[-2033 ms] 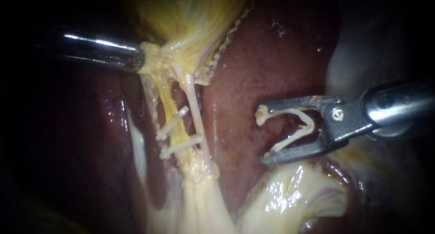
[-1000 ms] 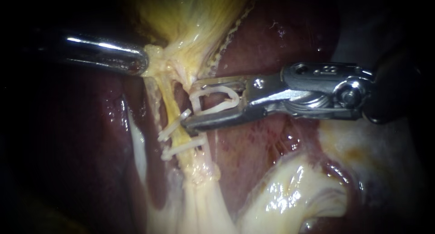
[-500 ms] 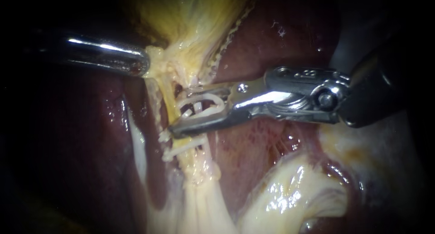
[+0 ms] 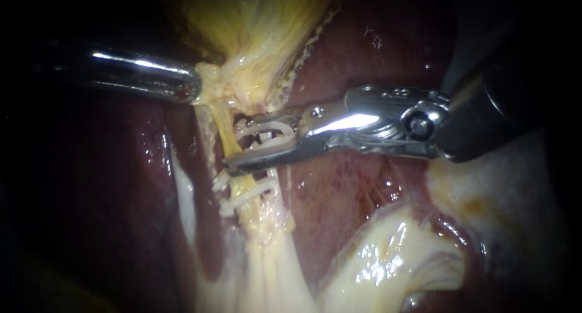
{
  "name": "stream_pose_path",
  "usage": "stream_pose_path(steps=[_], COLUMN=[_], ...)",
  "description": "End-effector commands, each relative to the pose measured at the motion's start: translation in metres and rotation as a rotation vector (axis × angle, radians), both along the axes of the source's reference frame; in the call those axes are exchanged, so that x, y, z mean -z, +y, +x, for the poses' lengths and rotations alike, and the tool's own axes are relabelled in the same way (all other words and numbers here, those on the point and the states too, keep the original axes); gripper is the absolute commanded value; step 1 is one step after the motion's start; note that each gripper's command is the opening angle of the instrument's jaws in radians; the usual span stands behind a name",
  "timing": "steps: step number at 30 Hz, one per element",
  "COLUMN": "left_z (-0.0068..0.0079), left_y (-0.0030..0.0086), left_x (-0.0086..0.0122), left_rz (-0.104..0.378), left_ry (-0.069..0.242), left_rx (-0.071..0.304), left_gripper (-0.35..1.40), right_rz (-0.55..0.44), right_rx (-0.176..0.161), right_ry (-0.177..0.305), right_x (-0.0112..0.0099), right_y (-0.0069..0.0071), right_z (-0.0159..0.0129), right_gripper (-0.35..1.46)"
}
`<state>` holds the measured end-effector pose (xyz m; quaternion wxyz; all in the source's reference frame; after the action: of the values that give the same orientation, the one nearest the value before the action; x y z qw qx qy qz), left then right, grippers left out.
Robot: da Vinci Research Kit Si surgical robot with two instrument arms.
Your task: Clipping third clip left tube
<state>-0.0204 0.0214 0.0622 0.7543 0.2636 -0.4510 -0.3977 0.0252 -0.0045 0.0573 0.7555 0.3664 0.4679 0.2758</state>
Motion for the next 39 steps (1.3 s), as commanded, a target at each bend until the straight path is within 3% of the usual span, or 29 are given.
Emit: stream_pose_path(steps=[1,6,13,16,20,25,32,39], left_z=[-0.0001,-0.0002,-0.0002,-0.0002,-0.0002,-0.0002,-0.0002,-0.0002], left_y=[0.0000,0.0000,0.0000,0.0000,0.0000,0.0000,0.0000,0.0001], left_x=[0.0000,-0.0001,-0.0002,-0.0003,-0.0003,-0.0004,-0.0004,-0.0005], left_rz=[0.000,0.000,0.000,0.000,0.000,0.000,0.000,-0.001], left_ry=[-0.001,-0.002,-0.002,-0.002,-0.002,-0.002,-0.002,-0.002], left_rx=[0.000,-0.002,-0.002,-0.002,-0.002,-0.003,-0.003,-0.003], left_gripper=[-0.35,-0.35,-0.35,-0.35,-0.35,-0.35,-0.35,-0.35], right_rz=[0.005,0.074,0.213,0.264,0.301,0.320,0.329,0.366], right_rx=[-0.005,-0.028,-0.052,-0.069,-0.081,-0.103,-0.117,-0.161], right_ry=[0.000,0.053,0.190,0.259,0.315,0.353,0.353,0.324], right_x=[-0.0002,-0.0005,0.0000,0.0007,0.0021,0.0037,0.0041,0.0040], right_y=[0.0001,0.0002,0.0000,0.0000,0.0005,0.0018,0.0024,0.0025], right_z=[0.0002,0.0014,0.0030,0.0031,0.0032,0.0031,0.0029,0.0024], right_gripper=[0.44,0.44,0.43,0.43,0.43,0.42,0.35,-0.09])
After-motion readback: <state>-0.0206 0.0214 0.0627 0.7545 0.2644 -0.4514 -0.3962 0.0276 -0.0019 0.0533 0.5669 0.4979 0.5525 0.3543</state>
